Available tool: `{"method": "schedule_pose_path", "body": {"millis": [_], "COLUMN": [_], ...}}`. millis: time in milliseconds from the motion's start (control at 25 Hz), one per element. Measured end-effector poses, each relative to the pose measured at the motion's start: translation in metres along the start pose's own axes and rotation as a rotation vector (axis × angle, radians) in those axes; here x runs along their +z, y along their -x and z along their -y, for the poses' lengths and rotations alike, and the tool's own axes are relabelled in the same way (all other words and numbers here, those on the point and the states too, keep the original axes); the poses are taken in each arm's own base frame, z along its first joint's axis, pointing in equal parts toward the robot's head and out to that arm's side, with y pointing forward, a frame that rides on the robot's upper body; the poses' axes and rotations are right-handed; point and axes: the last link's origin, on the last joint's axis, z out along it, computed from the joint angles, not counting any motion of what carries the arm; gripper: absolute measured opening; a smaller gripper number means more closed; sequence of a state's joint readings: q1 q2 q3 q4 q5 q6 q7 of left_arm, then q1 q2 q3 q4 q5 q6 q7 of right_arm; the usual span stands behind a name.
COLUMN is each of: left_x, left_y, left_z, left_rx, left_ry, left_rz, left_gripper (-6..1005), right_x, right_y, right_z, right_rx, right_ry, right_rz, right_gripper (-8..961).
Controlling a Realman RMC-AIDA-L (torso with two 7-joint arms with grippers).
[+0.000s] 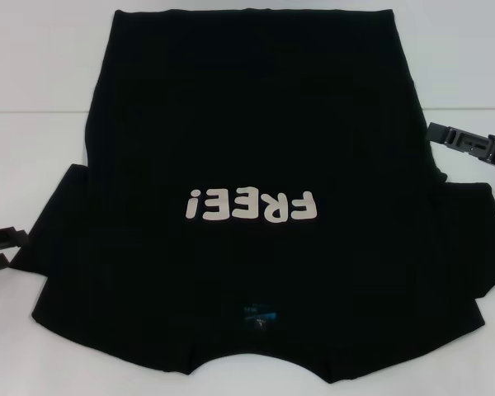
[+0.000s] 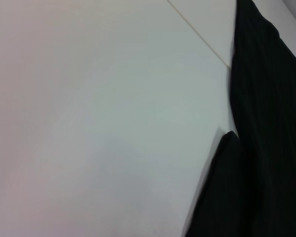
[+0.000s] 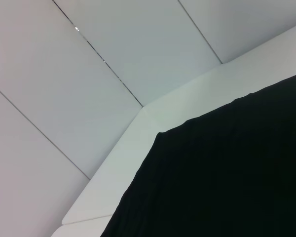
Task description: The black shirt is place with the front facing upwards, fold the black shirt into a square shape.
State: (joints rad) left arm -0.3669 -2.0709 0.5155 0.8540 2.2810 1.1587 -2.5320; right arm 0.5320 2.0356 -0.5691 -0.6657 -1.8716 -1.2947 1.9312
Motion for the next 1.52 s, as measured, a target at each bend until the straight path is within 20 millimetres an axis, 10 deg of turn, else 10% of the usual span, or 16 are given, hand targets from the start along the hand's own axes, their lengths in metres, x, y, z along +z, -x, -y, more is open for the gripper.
{"method": "schedule_pose_path", "body": {"millis": [1520], "left_x": [0.0], "left_y": [0.0], "left_z": [-0.001], "left_rx": [0.015], "left_ry": [-0.007], "left_rz": [-0.002], "left_gripper": [581], "right_x": [-0.002], "right_y": [-0.001], "right_z": [0.002], "right_rx": [0.001], "right_ry": [-0.005], "right_rz": [-0.001], "right_gripper": [737]}}
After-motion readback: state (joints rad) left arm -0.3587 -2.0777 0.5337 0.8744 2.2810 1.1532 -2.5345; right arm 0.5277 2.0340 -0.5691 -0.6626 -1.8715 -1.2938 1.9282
